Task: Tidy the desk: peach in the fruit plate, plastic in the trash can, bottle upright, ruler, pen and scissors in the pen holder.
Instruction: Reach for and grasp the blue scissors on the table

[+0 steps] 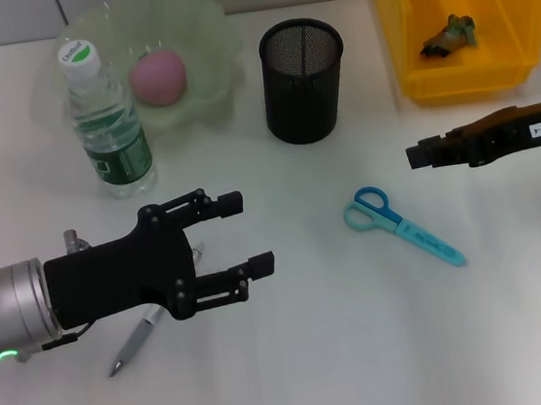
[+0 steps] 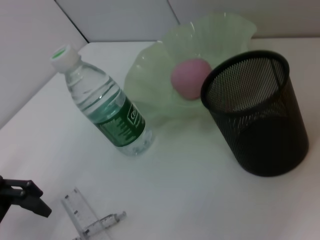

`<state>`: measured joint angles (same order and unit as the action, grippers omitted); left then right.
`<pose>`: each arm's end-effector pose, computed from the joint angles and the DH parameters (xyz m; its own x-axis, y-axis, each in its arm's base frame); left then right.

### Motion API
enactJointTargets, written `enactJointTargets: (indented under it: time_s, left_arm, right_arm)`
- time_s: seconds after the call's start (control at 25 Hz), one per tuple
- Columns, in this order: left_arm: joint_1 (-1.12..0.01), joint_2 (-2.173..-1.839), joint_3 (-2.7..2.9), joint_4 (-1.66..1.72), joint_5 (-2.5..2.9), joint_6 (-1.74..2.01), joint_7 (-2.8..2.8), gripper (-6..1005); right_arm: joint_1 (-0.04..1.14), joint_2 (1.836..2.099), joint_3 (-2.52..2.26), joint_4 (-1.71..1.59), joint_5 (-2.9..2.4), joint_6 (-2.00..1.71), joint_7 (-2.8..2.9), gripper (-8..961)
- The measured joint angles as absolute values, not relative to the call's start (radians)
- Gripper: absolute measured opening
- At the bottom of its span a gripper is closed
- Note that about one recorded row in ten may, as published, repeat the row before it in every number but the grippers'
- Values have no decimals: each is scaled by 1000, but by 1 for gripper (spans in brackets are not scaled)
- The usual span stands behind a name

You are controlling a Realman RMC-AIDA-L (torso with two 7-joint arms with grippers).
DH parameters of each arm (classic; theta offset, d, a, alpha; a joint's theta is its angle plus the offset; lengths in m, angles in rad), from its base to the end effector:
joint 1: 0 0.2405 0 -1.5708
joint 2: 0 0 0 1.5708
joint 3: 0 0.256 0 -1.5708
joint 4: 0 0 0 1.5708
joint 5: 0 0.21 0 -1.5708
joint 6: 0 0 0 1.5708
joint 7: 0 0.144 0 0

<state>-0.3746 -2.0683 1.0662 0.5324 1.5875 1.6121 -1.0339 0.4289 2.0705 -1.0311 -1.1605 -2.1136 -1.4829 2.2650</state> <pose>-0.2621 0.2732 -0.0337 0.7639 0.1487 0.6280 0.2756 -0.9551 -0.1090 0.2341 0.3412 0.0290 0.6190 -0.7239 -0.3046 -0.7813 -0.6071 -0.1450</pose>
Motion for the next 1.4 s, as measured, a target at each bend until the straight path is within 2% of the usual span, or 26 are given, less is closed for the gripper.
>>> enactJointTargets:
  time_s: [0.2, 0.32, 0.44, 0.56, 0.6, 1.0, 1.4]
  left_arm:
    - [-376, -2068, 1066, 532, 1588, 1609, -1034, 788]
    - [-376, -2068, 1066, 532, 1587, 1608, -1034, 788]
    - [-376, -2068, 1066, 532, 1588, 1605, -1034, 788]
    - [-376, -2068, 1066, 532, 1588, 1603, -1034, 788]
    - [-377, -2068, 1066, 532, 1588, 1602, -1034, 788]
    - [-376, -2068, 1064, 532, 1588, 1598, -1026, 788]
    - [-379, -2070, 1065, 532, 1588, 1598, -1025, 788]
  right_arm:
    - [527, 2044, -1029, -1173, -2232, -1546, 2350, 258]
    - [606, 2038, -1035, -1174, -2350, -1596, 2408, 260]
    - [687, 2045, -1040, -1176, -2493, -1642, 2462, 378]
    - [749, 2068, -1048, -1170, -2610, -1671, 2484, 497]
    - [763, 2075, -1058, -1165, -2632, -1674, 2485, 508]
    - [790, 2086, -1248, -1099, -2640, -1632, 2541, 617]
    - [795, 2086, -1331, -1090, -2639, -1583, 2622, 611]
